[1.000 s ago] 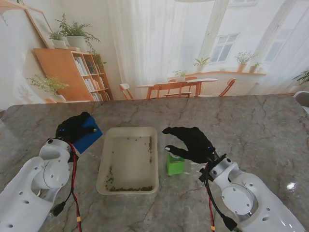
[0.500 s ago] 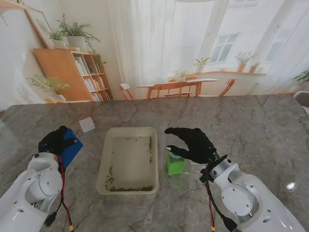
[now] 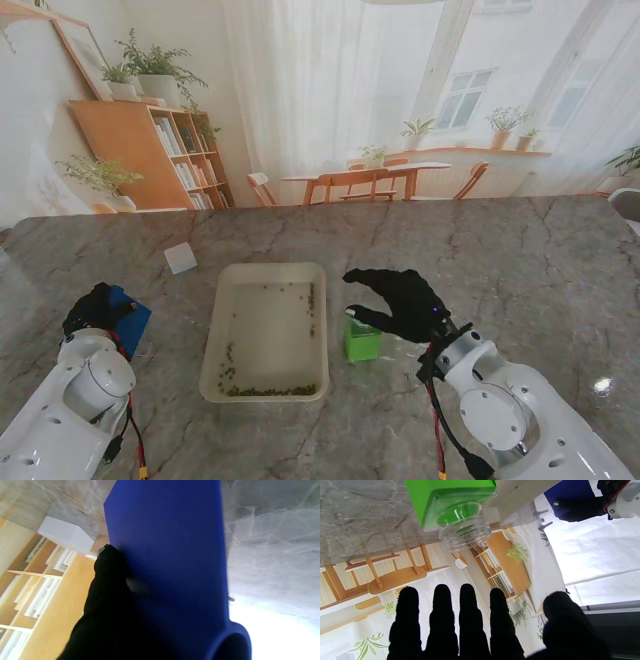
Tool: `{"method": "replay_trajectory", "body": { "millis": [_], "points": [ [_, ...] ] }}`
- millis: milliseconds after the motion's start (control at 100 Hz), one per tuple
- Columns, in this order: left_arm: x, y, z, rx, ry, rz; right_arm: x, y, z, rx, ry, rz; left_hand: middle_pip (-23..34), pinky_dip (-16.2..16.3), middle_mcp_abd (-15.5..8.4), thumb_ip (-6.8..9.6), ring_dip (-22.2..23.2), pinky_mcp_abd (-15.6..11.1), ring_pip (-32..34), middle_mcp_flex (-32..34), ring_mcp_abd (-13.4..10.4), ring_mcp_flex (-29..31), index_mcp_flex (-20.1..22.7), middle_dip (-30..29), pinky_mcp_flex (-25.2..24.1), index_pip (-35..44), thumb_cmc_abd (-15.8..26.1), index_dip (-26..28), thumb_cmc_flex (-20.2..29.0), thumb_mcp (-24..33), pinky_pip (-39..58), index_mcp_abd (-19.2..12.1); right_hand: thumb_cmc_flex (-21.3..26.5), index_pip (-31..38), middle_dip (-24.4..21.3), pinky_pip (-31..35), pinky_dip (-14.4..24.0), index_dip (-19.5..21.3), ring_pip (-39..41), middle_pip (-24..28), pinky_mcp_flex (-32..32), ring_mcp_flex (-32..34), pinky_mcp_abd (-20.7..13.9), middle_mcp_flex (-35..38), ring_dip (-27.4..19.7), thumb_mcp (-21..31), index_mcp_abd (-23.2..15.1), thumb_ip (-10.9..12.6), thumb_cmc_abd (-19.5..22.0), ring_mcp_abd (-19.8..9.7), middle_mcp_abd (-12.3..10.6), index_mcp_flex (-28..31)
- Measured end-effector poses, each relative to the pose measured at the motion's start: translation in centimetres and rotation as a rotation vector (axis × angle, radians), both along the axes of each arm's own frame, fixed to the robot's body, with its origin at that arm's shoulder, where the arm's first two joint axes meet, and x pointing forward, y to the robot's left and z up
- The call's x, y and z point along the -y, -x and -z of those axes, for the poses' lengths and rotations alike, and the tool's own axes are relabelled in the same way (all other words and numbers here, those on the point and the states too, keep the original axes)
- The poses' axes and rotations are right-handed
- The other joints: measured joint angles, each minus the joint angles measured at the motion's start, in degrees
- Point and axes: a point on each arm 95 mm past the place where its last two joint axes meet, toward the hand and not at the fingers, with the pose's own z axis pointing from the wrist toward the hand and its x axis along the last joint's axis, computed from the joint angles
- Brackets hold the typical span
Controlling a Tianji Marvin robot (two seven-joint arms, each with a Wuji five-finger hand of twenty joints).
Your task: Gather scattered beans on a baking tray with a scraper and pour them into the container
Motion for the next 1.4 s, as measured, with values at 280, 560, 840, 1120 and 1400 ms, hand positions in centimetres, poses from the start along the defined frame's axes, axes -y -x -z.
{"method": "replay_trajectory", "body": {
  "millis": [280,560,840,1120,1400],
  "points": [
    [-0.6,-0.4,0.5,-0.079,-0.03,-0.055,0.1,0.2,0.1,-0.017,0.013,0.008,-4.02,-5.36,4.43,0.16,-0.68,5.06,3.28,-5.55,6.32,-6.4,-0.96,-4.39,-7.35,-12.89,4.27,-0.12,-3.59,-1.89,1.94,3.24,0.0,0.01,0.0,0.0,0.0,-0.01,0.0,0.0,0.0,0.0,0.0,0.01,0.0,0.59,0.0,0.0,0.0,0.0,0.0,0.01],
    [-1.2,-0.7,0.9,-0.161,-0.048,-0.048,0.0,0.3,0.3,-0.029,0.009,0.006,-16.93,-5.13,9.75,0.45,-8.54,26.52,-18.74,-18.57,20.19,-27.81,-2.06,-12.04,-39.13,-35.1,6.14,-13.18,-4.79,0.15,-18.26,6.15,0.0,0.02,0.0,0.0,0.0,-0.02,0.0,0.0,0.0,0.0,0.0,0.01,0.0,0.59,0.0,0.0,-0.01,0.0,0.0,0.01],
    [-1.3,-0.8,1.4,-0.221,-0.03,0.015,-0.1,0.3,0.4,-0.039,0.008,0.001,-36.89,-16.58,12.62,1.18,-8.42,36.24,3.19,-33.09,26.35,-46.48,-9.37,-30.41,-58.18,-43.59,6.28,-24.38,-8.55,4.52,-49.54,5.08,0.0,0.02,0.0,0.0,0.0,-0.03,0.0,0.0,0.0,0.01,0.0,0.02,0.0,0.58,-0.01,0.0,-0.01,0.0,0.0,0.01],
    [-1.7,-0.1,1.1,-0.209,-0.04,0.155,-0.1,0.2,0.3,-0.042,0.009,-0.001,-38.77,-22.94,13.15,0.78,-40.23,33.1,-54.62,-41.6,26.44,-55.93,-13.35,-34.52,-62.29,-45.34,11.42,-28.79,-11.76,4.15,-63.03,5.71,0.0,0.43,0.0,0.0,0.0,-0.04,0.0,0.0,0.0,0.01,0.0,0.02,0.0,0.58,-0.01,0.0,-0.01,0.0,0.0,0.01],
    [-0.7,-0.9,-4.0,-0.117,-0.052,0.257,-0.1,0.2,0.3,-0.04,0.009,0.005,-38.77,-23.51,13.21,0.79,-40.55,31.07,-55.08,-41.6,26.13,-55.93,-13.35,-34.54,-62.3,-45.34,12.96,-28.84,-11.83,4.37,-64.54,5.77,0.0,0.45,0.0,0.0,0.0,-0.05,0.0,0.0,0.0,0.01,0.0,0.02,0.0,0.59,-0.01,0.0,-0.02,0.0,0.0,0.01]
  ]
}}
